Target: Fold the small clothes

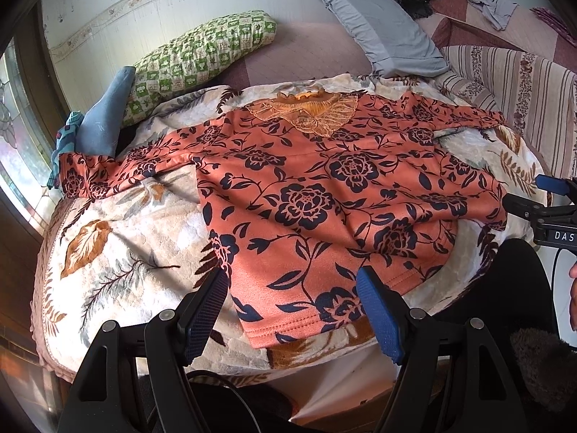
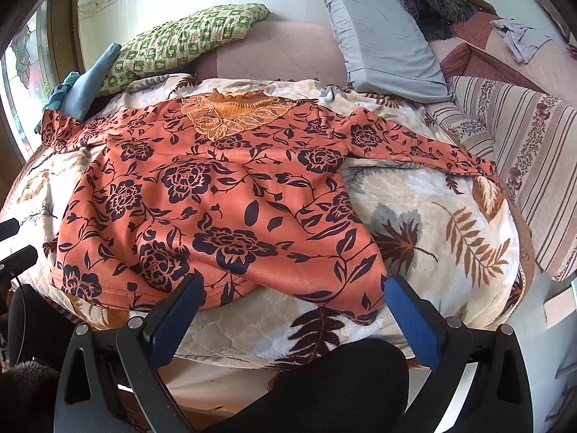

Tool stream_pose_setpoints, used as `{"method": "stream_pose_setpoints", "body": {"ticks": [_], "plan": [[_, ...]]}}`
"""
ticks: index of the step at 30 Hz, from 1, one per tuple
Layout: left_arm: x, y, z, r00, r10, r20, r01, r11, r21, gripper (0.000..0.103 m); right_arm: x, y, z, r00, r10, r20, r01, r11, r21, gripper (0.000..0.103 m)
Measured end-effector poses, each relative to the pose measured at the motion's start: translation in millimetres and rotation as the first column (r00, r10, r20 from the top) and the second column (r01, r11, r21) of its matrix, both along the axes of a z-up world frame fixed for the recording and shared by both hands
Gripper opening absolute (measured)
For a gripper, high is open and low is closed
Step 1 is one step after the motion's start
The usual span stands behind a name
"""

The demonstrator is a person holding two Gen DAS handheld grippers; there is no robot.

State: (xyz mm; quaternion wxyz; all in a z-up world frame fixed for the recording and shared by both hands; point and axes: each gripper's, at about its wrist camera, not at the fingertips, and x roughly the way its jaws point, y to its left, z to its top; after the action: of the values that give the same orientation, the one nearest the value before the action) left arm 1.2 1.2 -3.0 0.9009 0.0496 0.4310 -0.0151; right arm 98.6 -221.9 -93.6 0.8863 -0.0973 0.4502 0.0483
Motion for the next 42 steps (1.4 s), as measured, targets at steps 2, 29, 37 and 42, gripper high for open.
{"method": "stream_pose_setpoints", "body": {"ticks": [2, 29, 37, 42], "plan": [[0, 0, 1, 1.0, -0.001, 0.004, 0.001, 1.0, 0.001, 0.074, 1, -4, 2, 1.0, -0.011, 0.004, 0.011, 1.0, 0.004, 0.101], [45, 60, 7, 0.989, 0.108, -0.103, -0.118, 0.988, -0.096, 0.074, 35, -60, 5, 0.992, -0.123, -0.01, 0.124, 0.989, 0.087, 0.101], [77, 121, -32, 0.944, 0.153, -0.293, -0.247, 0.915, -0.318, 0.074, 79, -117, -36, 0.968, -0.168, -0.185, 0.207, 0.953, 0.219, 0.101], [96, 117, -77, 0.913, 0.024, -0.407, -0.23, 0.854, -0.466, 0.074, 95, -133, -69, 0.94, -0.133, -0.313, 0.246, 0.901, 0.356, 0.101]]}}
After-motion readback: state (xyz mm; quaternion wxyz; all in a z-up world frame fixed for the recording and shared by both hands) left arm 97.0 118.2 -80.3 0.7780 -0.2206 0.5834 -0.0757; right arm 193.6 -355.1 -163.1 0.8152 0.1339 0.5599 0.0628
